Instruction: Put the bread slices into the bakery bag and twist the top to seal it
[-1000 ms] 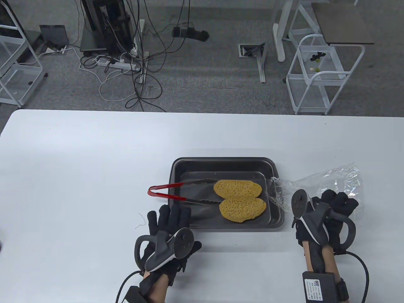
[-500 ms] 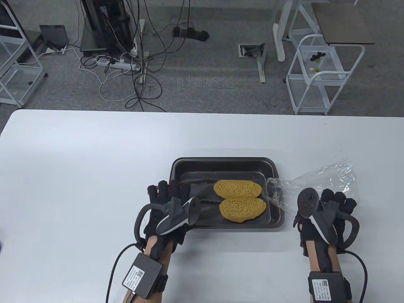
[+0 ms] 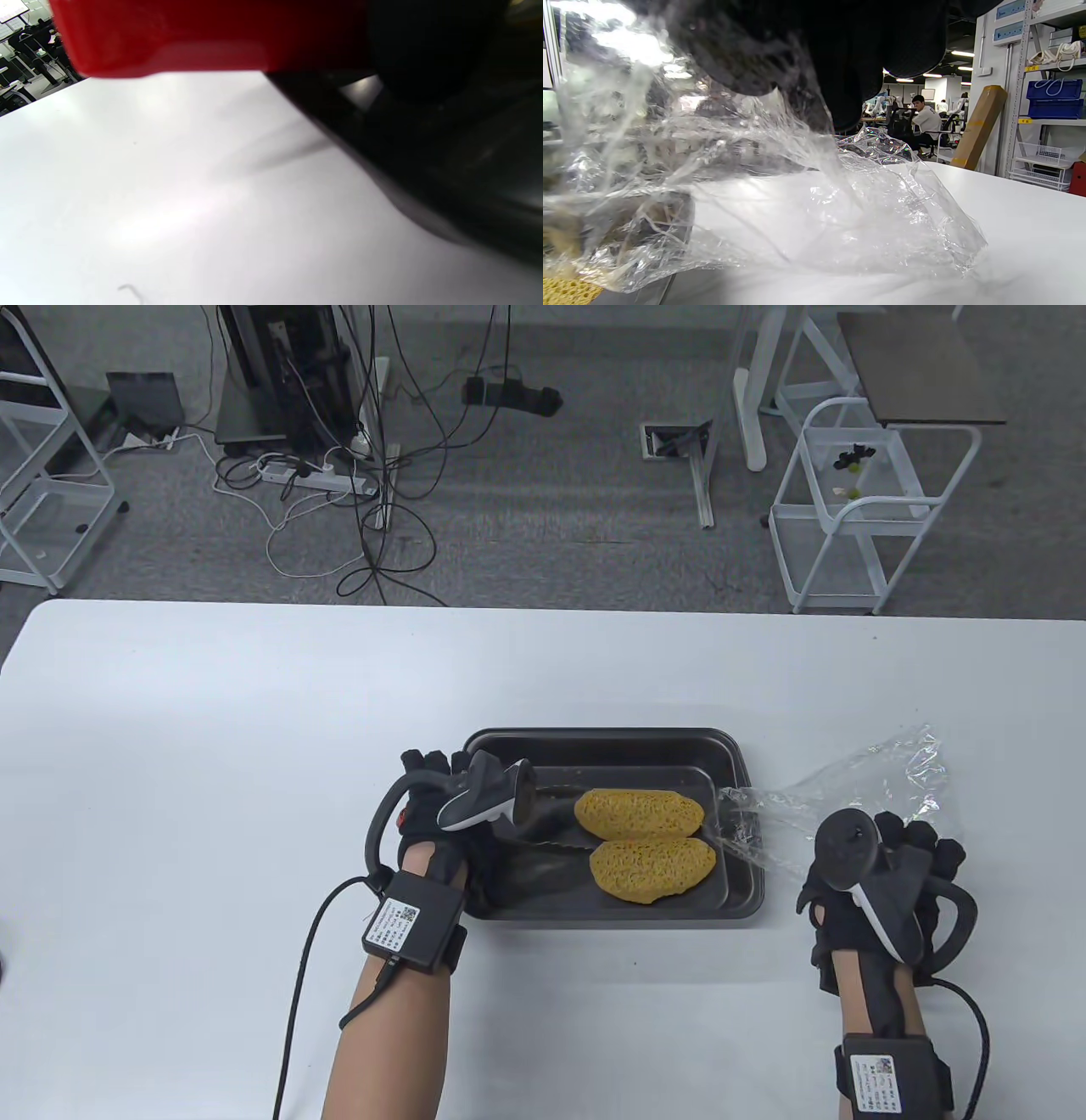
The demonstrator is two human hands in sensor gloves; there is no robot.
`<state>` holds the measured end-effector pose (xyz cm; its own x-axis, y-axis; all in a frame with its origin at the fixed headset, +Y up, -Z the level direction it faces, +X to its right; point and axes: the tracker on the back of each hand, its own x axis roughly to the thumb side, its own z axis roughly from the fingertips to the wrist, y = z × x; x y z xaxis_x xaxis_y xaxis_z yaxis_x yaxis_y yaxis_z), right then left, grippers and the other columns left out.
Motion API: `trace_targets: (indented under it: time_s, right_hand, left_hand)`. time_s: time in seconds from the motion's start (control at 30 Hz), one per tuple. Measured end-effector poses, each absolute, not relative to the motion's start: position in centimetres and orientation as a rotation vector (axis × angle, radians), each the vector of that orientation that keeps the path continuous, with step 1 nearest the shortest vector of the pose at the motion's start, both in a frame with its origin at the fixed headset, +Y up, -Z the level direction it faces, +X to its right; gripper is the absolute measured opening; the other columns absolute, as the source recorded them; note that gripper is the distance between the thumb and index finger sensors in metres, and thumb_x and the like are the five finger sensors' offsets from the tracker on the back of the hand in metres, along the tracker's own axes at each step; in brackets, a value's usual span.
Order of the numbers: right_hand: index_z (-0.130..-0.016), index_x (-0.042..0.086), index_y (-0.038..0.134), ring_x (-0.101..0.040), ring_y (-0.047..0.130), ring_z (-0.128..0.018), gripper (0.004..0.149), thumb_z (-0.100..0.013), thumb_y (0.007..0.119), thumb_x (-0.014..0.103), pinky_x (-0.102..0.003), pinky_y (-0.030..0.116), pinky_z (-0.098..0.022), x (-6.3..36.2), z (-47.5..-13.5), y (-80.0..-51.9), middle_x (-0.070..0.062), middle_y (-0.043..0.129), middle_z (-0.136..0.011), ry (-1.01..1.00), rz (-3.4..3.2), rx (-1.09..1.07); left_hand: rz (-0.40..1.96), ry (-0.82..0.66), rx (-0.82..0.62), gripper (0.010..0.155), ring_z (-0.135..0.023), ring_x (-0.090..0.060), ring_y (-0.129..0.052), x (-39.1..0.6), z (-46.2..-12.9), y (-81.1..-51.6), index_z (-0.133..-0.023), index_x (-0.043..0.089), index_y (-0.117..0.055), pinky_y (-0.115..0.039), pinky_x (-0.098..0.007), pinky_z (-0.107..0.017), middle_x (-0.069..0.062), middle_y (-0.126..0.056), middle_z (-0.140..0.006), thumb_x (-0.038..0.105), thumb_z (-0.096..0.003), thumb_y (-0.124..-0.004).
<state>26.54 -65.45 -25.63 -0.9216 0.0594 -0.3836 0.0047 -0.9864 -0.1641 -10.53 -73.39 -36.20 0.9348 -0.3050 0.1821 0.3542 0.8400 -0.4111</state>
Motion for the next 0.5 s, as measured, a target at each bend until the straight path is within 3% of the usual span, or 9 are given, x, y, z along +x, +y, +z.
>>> trace_targets:
  time_s: [0.17, 0.27, 0.37, 0.5]
  right_hand:
    - [-0.056, -0.007, 0.099, -0.059, 0.07, -0.091, 0.041, -0.044, 0.088, 0.03, -0.074, 0.044, -0.067, 26.5, -25.7, -65.6, -0.026, 0.084, -0.096, -0.258, 3.043, -0.615]
    - [-0.056, -0.007, 0.099, -0.058, 0.07, -0.091, 0.041, -0.044, 0.088, 0.03, -0.074, 0.044, -0.067, 26.4, -25.7, -65.6, -0.026, 0.084, -0.096, -0.259, 3.046, -0.61]
    - [-0.057, -0.007, 0.099, -0.058, 0.07, -0.091, 0.041, -0.044, 0.088, 0.03, -0.074, 0.044, -0.067, 26.4, -25.7, -65.7, -0.026, 0.084, -0.096, -0.264, 3.05, -0.604]
    - [-0.057, -0.007, 0.099, -0.059, 0.07, -0.091, 0.041, -0.044, 0.087, 0.03, -0.074, 0.044, -0.067, 26.5, -25.7, -65.7, -0.026, 0.083, -0.096, -0.268, 3.044, -0.605]
  left_hand:
    - [-0.331, -0.118, -0.443, 0.104, -0.118, -0.035, -0.036, -10.9, -36.5, -74.1, -0.107, 0.036, -0.037, -0.027, -0.067, -0.086, 0.004, -0.025, -0.12, 0.045, -0.0312, -0.108]
    - [-0.294, -0.104, -0.421, 0.094, -0.117, -0.037, -0.042, -11.2, -36.5, -74.2, -0.105, 0.038, -0.048, -0.033, -0.067, -0.086, 0.001, -0.025, -0.12, 0.046, -0.0317, -0.106]
    - [-0.251, -0.103, -0.39, 0.086, -0.115, -0.035, -0.051, -11.5, -36.4, -74.2, -0.101, 0.036, -0.059, -0.039, -0.066, -0.086, 0.0, -0.03, -0.119, 0.045, -0.0302, -0.108]
    - [-0.259, -0.096, -0.339, 0.089, -0.108, -0.029, -0.067, -12.1, -35.9, -73.8, -0.1, 0.036, -0.059, -0.045, -0.064, -0.085, -0.001, -0.041, -0.117, 0.044, -0.0277, -0.109]
